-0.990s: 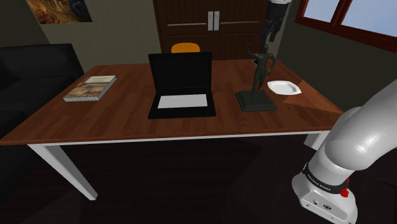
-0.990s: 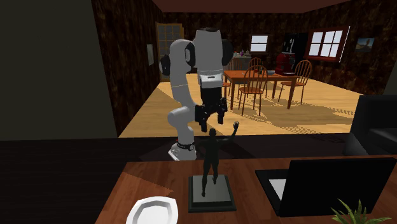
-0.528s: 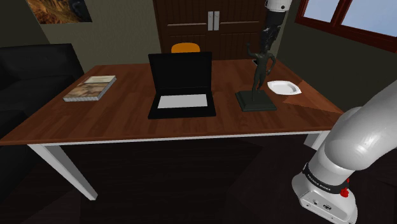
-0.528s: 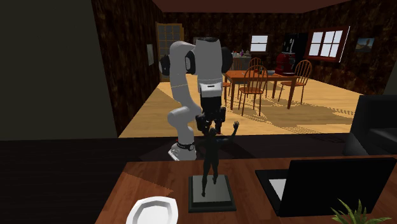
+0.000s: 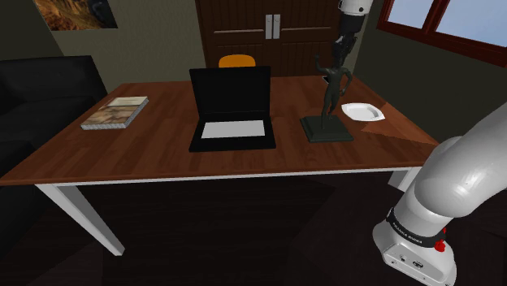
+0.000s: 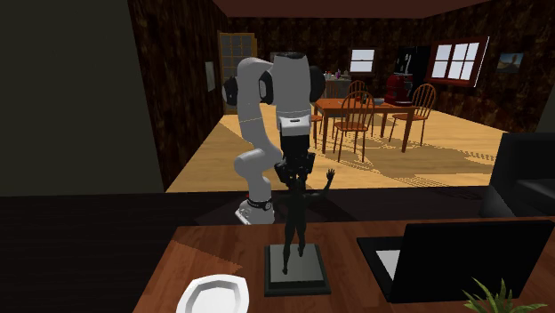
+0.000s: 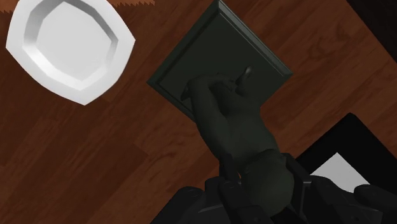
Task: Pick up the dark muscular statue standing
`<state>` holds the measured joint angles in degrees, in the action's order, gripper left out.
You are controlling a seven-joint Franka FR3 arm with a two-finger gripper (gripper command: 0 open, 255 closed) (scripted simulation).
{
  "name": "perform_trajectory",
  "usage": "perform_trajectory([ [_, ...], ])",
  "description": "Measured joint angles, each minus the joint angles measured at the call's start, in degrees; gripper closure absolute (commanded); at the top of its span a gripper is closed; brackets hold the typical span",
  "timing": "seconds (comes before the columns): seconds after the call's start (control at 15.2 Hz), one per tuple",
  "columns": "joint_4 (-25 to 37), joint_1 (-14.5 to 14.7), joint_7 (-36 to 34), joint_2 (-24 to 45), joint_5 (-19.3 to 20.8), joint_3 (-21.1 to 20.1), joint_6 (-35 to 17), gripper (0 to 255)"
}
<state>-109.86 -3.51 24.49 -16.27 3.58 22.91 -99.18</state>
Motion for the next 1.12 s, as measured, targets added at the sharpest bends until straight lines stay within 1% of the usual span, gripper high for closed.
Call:
perform_trajectory([
  [0.2,0.93,0.02,-0.04,0.1,-0.03,-0.04,0.96,255],
  [1.12,14.58,0.41,0.65,3.42,-1.27,0.25,11.51,255],
])
